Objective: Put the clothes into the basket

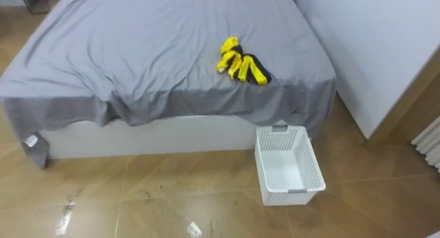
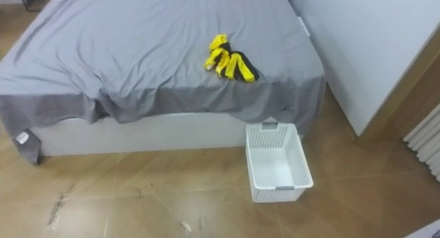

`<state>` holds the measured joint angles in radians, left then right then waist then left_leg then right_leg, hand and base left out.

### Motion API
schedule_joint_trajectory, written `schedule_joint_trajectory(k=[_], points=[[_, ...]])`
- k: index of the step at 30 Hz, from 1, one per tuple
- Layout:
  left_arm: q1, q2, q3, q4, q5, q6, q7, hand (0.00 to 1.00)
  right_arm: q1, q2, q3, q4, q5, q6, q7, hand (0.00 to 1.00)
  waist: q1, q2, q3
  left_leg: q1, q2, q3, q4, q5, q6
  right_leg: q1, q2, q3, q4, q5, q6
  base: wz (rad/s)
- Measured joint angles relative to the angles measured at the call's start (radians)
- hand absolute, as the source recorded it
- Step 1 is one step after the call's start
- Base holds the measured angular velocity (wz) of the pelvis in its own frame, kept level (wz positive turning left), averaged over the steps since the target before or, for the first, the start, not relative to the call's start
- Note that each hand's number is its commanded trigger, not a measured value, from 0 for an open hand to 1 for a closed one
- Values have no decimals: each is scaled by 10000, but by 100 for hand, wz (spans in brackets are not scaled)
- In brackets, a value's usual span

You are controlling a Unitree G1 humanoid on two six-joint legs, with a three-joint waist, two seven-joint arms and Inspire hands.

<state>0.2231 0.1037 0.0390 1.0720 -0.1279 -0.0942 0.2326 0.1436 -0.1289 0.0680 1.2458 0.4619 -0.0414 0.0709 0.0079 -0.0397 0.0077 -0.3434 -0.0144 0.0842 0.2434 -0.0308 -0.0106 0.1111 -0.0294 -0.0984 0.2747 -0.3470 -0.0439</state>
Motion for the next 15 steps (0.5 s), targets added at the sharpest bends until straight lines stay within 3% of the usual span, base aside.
schedule_joint_trajectory(k=[1, 2, 4, 5, 6, 7, 8, 9, 10, 11, 13, 14, 15], points=[[34, -53, -10, 2, -2, -3, -9, 0, 26, -19, -12, -19, -27, 1, -31, 0, -42, -34, -10, -47, -74, 141, -22, 652, 199, 96, -76, 204, -42, -212, 118, 0], [-64, -114, -13, 2, 2, -20, -42, 0, 21, -49, -48, -18, -112, 10, -49, 0, -68, -120, -26, -263, -300, 293, 122, 903, 418, 86, -323, 225, -19, -394, 282, 7], [-193, -122, -19, -4, 13, -194, -78, 0, -63, -100, -194, -38, -390, 82, -50, 0, -91, -287, -64, -953, -658, 495, 580, 578, 593, 66, -773, 422, -102, -597, 457, 31], [-282, -125, -13, -17, 56, -278, -105, 0, -61, -143, -380, -46, -506, 187, -63, 0, -118, -227, -111, -1439, -778, 1003, 1187, 238, 941, 152, -1050, 764, -123, -886, 558, 43], [-295, -123, 5, 4, 91, -318, -117, 0, 10, -149, -459, -33, -550, 234, -73, 0, -125, -274, -160, -1464, -896, 1146, 1465, -74, 1363, 194, -1192, 950, -100, -1033, 642, 19], [-354, -115, 11, 20, 100, -350, -122, 0, -87, -126, -516, -65, -565, 272, -159, 0, 94, -306, -121, -1435, -1032, 1363, 2005, -609, 1497, 232, -1451, 999, 79, -992, 928, -20], [-344, -69, -19, 15, 127, -382, -124, 0, -74, -67, -516, -235, -606, 216, -159, 0, 235, -351, -92, -1066, -1090, 1506, 2358, -1107, 1598, 360, -1540, 929, 432, -690, 1223, -39], [-347, -62, -20, 12, 137, -383, -123, 0, -84, -41, -510, -354, -657, 170, -160, 0, 283, -357, -85, -791, -1092, 1568, 2408, -1333, 1617, 355, -1598, 888, 862, -465, 1284, -42], [-313, -44, -14, 27, 129, -395, -118, 0, -104, 50, -513, -572, -726, -3, -165, 0, 286, -472, 8, -177, -1161, 1640, 2307, -1561, 1649, 223, -1680, 826, 2072, 130, 1260, -24], [-361, -43, -49, -12, 175, -431, -104, 0, -75, 89, -483, -813, -735, -139, -178, 0, 261, -429, 17, 610, -1231, 1621, 1817, -1771, 1641, -211, -1771, 694, 3603, 1065, 1246, -17], [-537, 4, -257, -11, 511, -513, -59, 0, -191, 77, -411, -1003, -705, -221, -160, 0, 262, -267, 14, 1725, -1267, 1461, 948, -2081, 1651, -1231, -1810, 611, 5969, 2489, 1131, -11], [-673, -10, -218, 18, 815, -581, -20, 0, -276, 79, -417, -1195, -683, -218, -124, 0, 307, -208, 52, 2327, -1222, 1304, 562, -2147, 1631, -2052, -1728, 327, 7028, 1938, 892, -6], [-731, -14, -241, 30, 1000, -615, 3, 0, -279, 79, -418, -1366, -631, -218, -111, 0, 281, -89, 93, 2591, -1158, 1199, 388, -2164, 1615, -2479, -1624, 142, 7281, 1525, 744, 3]])
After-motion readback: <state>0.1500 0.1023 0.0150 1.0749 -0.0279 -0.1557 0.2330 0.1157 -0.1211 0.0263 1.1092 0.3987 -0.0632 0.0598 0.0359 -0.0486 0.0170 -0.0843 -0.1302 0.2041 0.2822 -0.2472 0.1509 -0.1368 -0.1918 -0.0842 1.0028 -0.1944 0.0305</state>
